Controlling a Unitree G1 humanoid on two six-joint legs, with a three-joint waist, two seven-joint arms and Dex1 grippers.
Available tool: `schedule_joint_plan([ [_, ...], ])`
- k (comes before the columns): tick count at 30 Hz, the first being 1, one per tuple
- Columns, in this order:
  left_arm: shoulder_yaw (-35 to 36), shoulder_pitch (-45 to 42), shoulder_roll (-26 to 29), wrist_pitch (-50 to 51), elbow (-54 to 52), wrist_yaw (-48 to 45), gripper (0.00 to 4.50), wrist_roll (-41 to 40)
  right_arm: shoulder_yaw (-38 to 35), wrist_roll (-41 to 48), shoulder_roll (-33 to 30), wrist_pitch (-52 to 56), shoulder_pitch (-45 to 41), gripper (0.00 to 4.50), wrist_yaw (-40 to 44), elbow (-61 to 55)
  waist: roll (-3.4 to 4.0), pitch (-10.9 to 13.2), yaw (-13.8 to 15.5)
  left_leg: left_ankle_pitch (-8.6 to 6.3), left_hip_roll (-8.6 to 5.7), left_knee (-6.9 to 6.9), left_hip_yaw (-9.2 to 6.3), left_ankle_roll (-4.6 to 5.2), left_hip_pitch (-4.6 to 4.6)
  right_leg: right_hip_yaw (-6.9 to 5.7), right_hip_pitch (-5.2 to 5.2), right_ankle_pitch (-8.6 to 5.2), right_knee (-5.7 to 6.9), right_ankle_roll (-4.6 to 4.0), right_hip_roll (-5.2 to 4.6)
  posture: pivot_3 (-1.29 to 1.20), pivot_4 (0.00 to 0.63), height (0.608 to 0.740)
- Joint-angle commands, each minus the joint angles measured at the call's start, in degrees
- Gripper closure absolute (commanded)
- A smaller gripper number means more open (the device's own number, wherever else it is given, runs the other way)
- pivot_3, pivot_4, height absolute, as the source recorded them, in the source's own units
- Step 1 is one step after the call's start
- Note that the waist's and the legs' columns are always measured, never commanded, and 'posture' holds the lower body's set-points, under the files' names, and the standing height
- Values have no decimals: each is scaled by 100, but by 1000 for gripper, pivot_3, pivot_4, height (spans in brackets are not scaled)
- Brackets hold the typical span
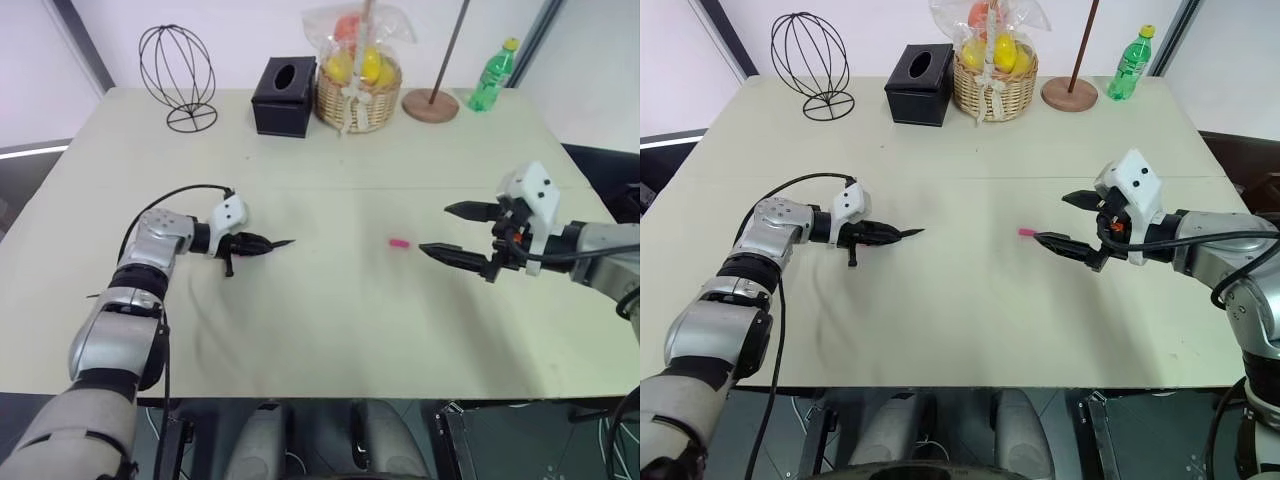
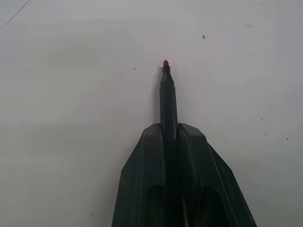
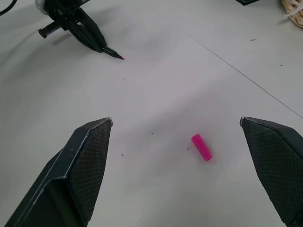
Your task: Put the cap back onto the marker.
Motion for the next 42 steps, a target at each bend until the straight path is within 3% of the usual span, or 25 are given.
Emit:
schedule_joint_plan([
  [1,67,-114,54,-211,2,248,4446,63,-272,56,-99,-17,13,0,-9,-156,0,0,-5,0,0,0,-1,0,0,0,0,0,0,0,0,0,150,740],
  [7,107,-817,308,-68,-413,-904,4446,-214,-169,-196,-264,-353,44,0,275,365,-6,4,-8,0,-1,0,-1,0,-7,-4,-4,0,-3,0,2,0,150,740],
  [11,-158,-1611,634,454,-785,-1847,4446,-576,113,-732,-94,-1185,79,0,461,1094,-7,5,-18,0,-3,-1,2,0,-8,-3,-4,0,-7,0,2,0,150,740],
  [20,-1254,-2237,1090,301,-1036,-1916,4446,-1163,1022,-1776,557,-2890,-198,0,930,2452,0,5,-74,0,1,-3,5,0,-2,2,-6,-1,-6,0,13,0,150,740],
  [31,-1520,-1876,1529,517,-1718,-1916,4446,-1670,2009,-2979,1367,-4911,-1298,0,1680,4888,2,7,-70,0,3,-3,7,-1,-7,5,-13,-1,-5,0,14,0,150,740],
  [42,-850,-1123,1939,1406,-2932,-1916,4446,-1809,2012,-3240,1981,-5228,-2604,0,2039,7091,5,8,-68,2,6,-4,5,-3,-6,6,-14,-1,-4,-2,16,0,150,740],
])
